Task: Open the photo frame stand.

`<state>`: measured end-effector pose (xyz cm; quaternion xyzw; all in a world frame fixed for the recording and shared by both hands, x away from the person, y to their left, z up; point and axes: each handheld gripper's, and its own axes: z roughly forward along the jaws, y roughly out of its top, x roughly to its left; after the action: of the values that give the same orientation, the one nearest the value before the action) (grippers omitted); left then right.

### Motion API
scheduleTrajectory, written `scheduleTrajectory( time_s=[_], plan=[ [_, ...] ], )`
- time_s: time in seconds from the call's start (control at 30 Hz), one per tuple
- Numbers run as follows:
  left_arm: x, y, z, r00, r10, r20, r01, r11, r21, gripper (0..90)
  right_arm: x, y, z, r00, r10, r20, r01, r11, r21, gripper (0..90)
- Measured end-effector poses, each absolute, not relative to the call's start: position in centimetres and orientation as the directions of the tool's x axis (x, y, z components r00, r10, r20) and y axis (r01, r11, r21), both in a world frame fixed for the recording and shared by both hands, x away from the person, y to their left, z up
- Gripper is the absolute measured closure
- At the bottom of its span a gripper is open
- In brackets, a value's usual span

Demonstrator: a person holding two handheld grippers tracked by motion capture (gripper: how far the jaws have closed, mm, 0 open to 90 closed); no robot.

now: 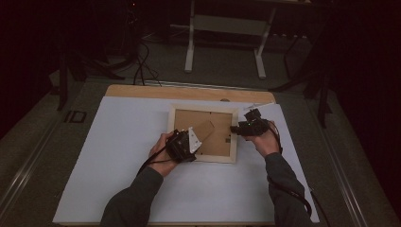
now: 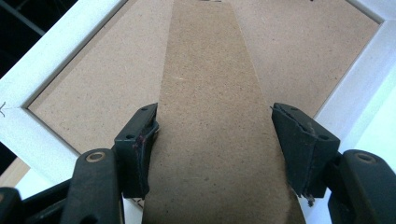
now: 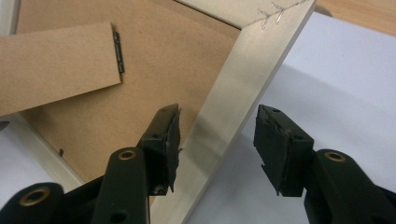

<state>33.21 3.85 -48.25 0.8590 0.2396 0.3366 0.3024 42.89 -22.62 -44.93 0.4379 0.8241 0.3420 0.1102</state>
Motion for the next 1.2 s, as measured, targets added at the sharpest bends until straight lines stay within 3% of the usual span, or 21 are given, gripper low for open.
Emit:
scheduleTrajectory(
  time_s=[0.57,0.83,0.97,1.2],
  plan=[
    [32.1,4.0,-48.5,0.636,0.585,0.503,0.114,-0.716,0.689,36.6,44.1,-23.5,-45.0,-0.619,0.75,0.234,0.689,0.375,0.62,53.6],
    [32.2,4.2,-48.6,0.647,0.592,0.481,0.127,-0.705,0.698,36.4,43.8,-24.0,-45.1,-0.602,0.748,0.28,0.705,0.332,0.627,56.4],
    [32.8,4.5,-48.2,0.685,0.623,0.378,0.193,-0.656,0.73,36.1,43.6,-24.0,-45.1,-0.595,0.755,0.276,0.702,0.322,0.635,56.7],
    [34.9,6.5,-47.4,0.747,0.664,-0.028,0.422,-0.441,0.792,36.0,43.3,-24.0,-45.3,-0.579,0.767,0.278,0.702,0.295,0.648,57.5]
  ],
)
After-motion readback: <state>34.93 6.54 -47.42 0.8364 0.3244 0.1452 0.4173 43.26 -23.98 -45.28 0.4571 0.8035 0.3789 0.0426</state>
